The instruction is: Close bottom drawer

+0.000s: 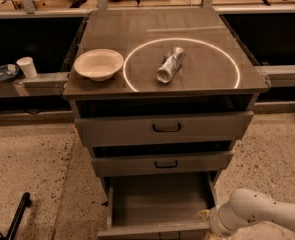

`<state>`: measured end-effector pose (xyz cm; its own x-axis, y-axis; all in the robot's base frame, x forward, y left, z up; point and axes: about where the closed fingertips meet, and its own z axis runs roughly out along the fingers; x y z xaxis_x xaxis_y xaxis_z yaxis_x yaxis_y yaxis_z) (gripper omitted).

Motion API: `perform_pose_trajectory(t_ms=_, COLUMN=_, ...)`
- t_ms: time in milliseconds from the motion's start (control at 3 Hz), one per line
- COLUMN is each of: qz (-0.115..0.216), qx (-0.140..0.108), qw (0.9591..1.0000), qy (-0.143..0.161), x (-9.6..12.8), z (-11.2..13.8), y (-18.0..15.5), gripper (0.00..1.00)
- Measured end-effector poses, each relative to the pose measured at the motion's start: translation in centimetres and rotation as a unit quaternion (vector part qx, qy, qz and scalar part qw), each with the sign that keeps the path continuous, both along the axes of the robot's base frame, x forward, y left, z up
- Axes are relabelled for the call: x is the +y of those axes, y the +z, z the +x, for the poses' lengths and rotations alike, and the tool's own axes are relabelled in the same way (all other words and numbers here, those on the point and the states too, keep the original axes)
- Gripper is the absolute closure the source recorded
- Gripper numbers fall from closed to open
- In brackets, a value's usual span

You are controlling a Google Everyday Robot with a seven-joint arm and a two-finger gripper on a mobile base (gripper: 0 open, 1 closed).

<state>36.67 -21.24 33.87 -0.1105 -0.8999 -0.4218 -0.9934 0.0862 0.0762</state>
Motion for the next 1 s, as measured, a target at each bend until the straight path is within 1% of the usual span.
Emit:
perform_pose_trajectory(t_ms=333, qz=0.000, qx=0.000, qw=1.0000, qy=0.000, x=0.0, z=0.0, y=0.0, gripper=0.55)
perform_pose_trajectory(t_ms=667, qz=-0.009, qx=0.000, qw=1.0000, qy=-0.001, x=0.3, z=0.0, y=-0.3, gripper=0.79)
perform_pose_trajectory(t_ms=1000, qz=-0.017, qx=-0.012, qw=0.9996, qy=-0.022, x=-0.1, z=1.8, y=-3.6, gripper=0.99)
